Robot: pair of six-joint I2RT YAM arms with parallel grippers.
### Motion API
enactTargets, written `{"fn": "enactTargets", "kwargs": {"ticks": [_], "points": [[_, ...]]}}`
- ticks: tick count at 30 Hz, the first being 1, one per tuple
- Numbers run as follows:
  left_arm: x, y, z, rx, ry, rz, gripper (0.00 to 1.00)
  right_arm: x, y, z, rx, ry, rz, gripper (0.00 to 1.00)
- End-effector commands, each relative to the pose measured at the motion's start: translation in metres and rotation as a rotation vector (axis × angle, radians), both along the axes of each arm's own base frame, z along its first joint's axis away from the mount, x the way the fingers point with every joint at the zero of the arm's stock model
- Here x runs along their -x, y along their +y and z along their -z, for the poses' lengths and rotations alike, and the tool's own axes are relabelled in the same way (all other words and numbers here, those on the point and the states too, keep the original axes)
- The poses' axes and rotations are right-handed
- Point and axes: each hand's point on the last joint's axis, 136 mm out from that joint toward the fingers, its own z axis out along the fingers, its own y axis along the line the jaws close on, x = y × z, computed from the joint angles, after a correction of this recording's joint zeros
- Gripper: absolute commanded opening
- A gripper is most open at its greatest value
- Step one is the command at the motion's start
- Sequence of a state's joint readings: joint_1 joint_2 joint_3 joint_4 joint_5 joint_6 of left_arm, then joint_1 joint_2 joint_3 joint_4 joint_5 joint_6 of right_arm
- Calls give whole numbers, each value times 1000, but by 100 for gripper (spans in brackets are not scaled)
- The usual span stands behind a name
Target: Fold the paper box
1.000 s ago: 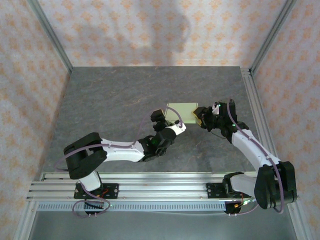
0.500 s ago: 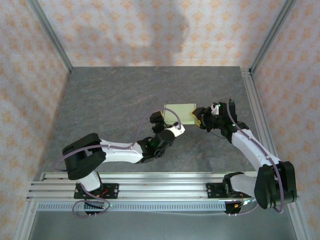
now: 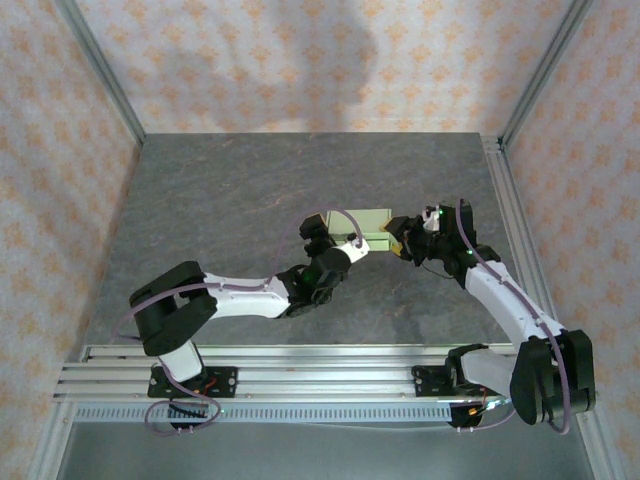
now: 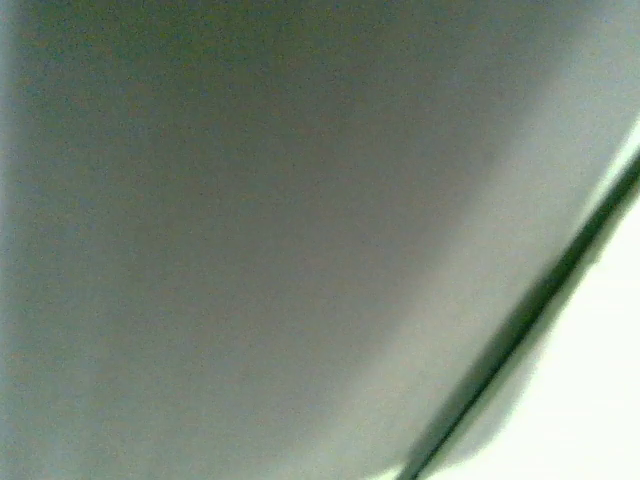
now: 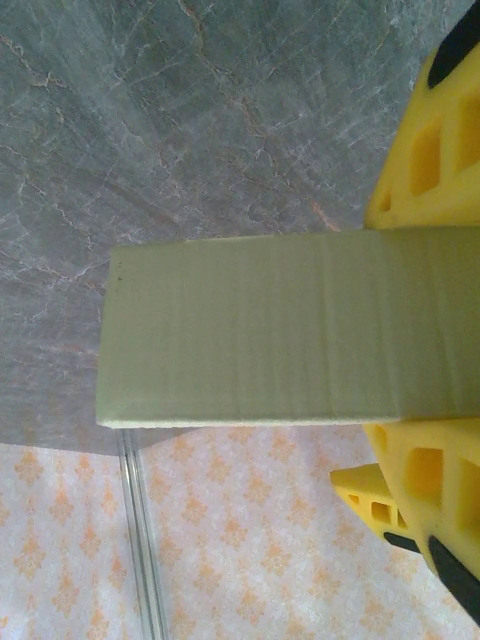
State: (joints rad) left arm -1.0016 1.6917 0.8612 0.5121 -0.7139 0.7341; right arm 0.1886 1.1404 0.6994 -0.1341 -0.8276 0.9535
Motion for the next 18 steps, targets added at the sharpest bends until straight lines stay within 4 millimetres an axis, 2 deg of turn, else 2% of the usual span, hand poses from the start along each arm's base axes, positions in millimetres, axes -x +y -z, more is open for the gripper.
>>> {"fn": "enactTargets", "kwargs": {"ticks": [1,6,8,11,14,18], "points": [[-2,-8,-4,10,-2,-1,92,3,3,-10,-19,-18,-22,35],[2,-8,0,10,-1,-5,80,2,2,-9,-14,-16,-10,35],[3,-8,0,9,-1,-7,69,1,1,-8,-10,-16,-6,35],[4,-8,-2,15,-2,-6,67,-1,0,-8,-4,-17,3,36],[6,-9,-3,17,-1,-4,58,-2,-1,-7,-4,-17,8,36],[8,-11,-3,17,5,1,54,-4,-1,-9,-1,-27,13,40]]}}
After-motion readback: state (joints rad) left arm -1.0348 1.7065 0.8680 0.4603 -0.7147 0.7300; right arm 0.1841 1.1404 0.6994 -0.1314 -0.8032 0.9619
